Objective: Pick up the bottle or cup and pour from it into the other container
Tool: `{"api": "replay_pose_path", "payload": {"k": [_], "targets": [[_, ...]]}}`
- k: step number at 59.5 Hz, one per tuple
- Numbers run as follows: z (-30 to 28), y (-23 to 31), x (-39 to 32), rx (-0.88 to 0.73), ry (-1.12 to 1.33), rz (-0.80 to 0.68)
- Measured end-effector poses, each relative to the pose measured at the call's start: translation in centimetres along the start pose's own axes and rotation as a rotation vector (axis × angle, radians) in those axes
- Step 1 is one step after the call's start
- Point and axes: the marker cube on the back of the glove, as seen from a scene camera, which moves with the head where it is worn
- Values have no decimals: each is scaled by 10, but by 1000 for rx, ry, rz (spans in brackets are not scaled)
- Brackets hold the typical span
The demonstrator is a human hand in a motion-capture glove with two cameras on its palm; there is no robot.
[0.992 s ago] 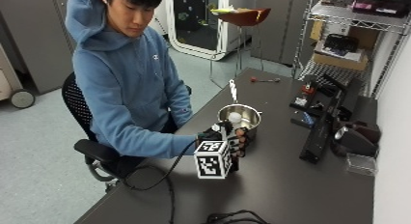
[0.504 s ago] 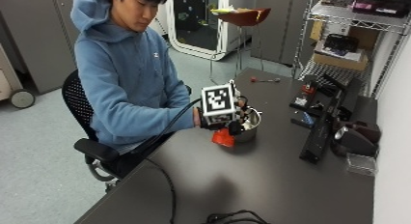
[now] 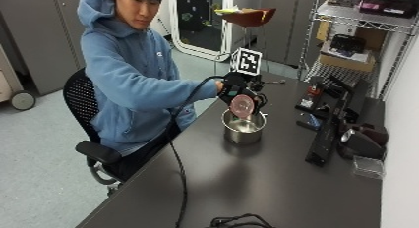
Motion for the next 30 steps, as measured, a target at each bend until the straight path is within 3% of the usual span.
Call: {"api": "replay_pose_path", "payload": {"k": [10, 30], "targets": [[-6, -14, -29, -37, 129, -19], [-1, -17, -31, -67, 152, -28]]}}
